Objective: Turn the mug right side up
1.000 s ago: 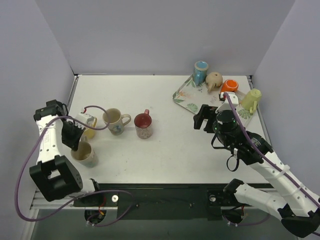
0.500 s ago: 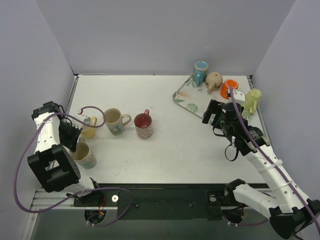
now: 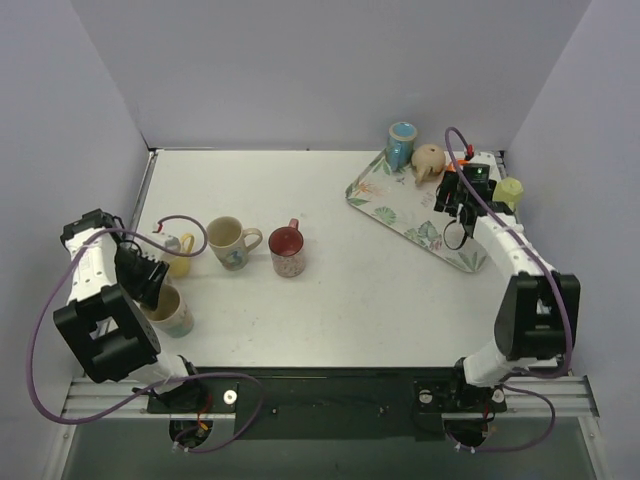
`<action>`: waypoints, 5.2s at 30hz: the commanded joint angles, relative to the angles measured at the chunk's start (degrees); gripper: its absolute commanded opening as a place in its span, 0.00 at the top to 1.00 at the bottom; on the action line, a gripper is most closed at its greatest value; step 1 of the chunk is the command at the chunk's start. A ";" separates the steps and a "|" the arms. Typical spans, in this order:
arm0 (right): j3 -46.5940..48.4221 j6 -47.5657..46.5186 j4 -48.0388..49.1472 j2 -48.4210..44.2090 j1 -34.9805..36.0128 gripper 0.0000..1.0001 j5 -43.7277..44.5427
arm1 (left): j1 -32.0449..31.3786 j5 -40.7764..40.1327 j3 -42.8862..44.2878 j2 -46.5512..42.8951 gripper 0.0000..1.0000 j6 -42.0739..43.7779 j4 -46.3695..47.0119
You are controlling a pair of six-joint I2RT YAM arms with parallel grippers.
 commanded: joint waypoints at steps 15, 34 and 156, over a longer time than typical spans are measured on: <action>30.38 -16.94 -1.18 32.98 -9.13 0.38 -11.08 | -0.91 17.63 22.19 -9.13 0.36 -5.80 -8.49; 54.74 -17.73 -23.16 47.57 -11.25 0.44 -11.10 | -16.48 17.84 20.87 -16.08 0.34 -18.21 2.32; 16.43 47.14 8.65 -3.05 38.59 1.00 -30.26 | -59.89 -1.32 -26.66 -28.82 0.13 -9.42 103.89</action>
